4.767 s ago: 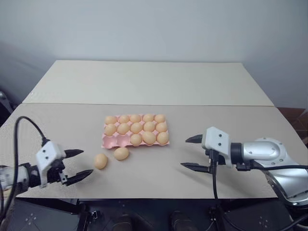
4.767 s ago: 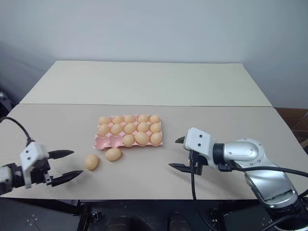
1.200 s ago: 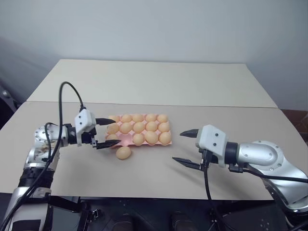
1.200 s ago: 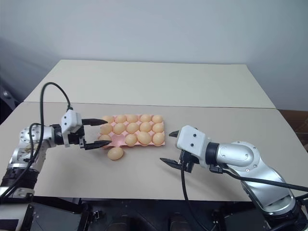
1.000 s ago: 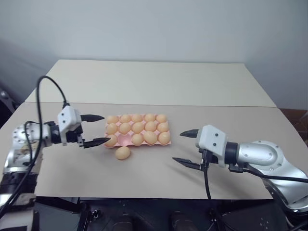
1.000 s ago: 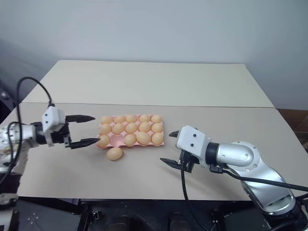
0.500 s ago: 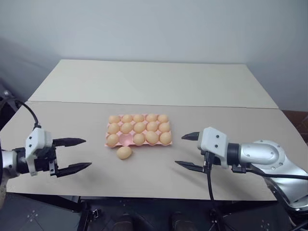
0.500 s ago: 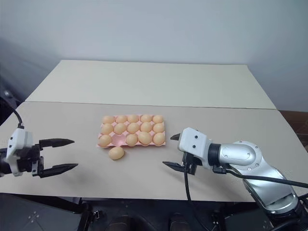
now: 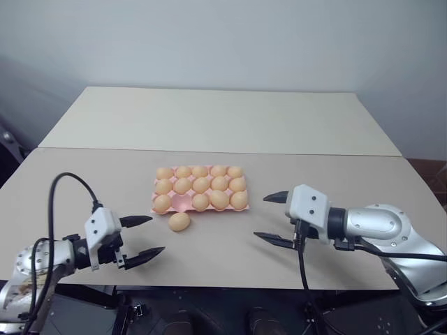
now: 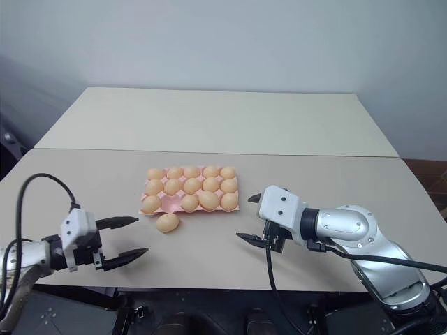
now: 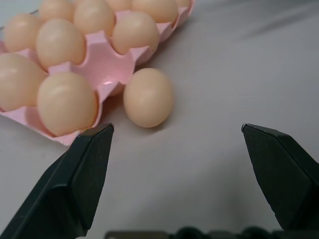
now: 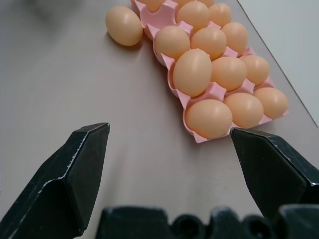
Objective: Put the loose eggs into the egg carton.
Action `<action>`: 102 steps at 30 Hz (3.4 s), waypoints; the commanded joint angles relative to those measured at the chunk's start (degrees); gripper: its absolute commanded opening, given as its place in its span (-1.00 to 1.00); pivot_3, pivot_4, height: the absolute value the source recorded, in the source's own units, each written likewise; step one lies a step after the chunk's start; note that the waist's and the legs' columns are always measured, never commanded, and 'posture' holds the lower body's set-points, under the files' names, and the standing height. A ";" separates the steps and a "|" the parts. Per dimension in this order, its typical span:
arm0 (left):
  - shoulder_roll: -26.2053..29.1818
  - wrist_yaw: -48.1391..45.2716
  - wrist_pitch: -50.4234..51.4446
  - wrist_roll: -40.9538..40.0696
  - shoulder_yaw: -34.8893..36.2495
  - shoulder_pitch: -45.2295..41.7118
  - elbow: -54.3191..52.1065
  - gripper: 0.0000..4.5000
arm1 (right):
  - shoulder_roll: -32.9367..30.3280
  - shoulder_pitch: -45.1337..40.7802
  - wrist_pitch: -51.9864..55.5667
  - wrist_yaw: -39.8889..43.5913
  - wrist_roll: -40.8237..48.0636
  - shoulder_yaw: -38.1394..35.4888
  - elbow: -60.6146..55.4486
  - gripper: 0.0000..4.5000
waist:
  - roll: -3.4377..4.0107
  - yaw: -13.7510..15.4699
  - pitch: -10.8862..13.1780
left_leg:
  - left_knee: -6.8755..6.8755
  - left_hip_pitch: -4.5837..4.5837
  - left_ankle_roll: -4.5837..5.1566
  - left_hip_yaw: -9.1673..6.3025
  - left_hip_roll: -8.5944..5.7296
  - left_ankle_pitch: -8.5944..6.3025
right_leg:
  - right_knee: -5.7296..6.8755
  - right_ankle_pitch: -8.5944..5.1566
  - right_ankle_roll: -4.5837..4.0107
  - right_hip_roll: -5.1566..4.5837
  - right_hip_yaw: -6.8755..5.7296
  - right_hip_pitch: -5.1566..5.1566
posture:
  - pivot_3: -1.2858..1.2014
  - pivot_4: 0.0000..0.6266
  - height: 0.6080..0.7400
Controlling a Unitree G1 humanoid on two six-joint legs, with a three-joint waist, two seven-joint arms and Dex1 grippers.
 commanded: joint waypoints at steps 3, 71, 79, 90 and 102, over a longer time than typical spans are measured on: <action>-1.18 1.80 -1.27 2.08 -3.21 -3.56 1.40 0.99 | 0.14 -0.74 -0.75 -0.89 -0.51 -0.84 -1.37 1.00 | 0.00 0.23 0.00 | 0.00 -0.01 0.00 0.00 -0.01 0.00 | -0.01 0.00 0.00 0.00 0.00 0.00 | 0.03 -0.52 1.00; -6.84 -0.79 -7.32 6.97 -13.36 -36.29 27.08 -0.08 | -1.07 -0.46 1.34 -4.12 1.13 -5.07 -5.71 1.00 | 0.00 0.22 0.00 | 0.03 -0.08 0.01 -0.03 -0.05 0.00 | 0.00 0.00 0.01 0.01 -0.01 -0.02 | 0.03 -0.52 1.00; -7.97 0.10 -12.42 8.51 -12.65 -36.82 29.67 0.78 | -1.29 0.21 1.42 -4.35 0.71 -4.79 -5.58 1.00 | 0.00 0.17 0.00 | 0.06 -0.09 0.01 -0.04 -0.05 0.00 | 0.01 0.00 0.01 0.00 -0.01 -0.01 | 0.03 -0.52 1.00; -3.89 -0.72 -7.89 0.43 -5.04 -29.15 18.23 0.78 | -1.84 0.20 0.50 -3.33 0.85 -4.74 -4.25 1.00 | 0.00 -0.07 0.00 | 0.07 -0.11 0.01 -0.04 -0.03 0.00 | 0.04 0.00 0.01 0.00 -0.01 -0.05 | 0.03 -0.52 1.00; 11.29 -5.67 5.40 -8.57 13.62 -5.79 -0.17 0.78 | -6.49 2.60 -6.30 3.97 0.81 -8.04 -0.39 1.00 | 0.01 0.30 0.01 | 0.05 -0.02 0.01 0.00 0.00 0.00 | -0.02 -0.01 0.02 -0.01 -0.01 0.02 | 0.03 -0.52 1.00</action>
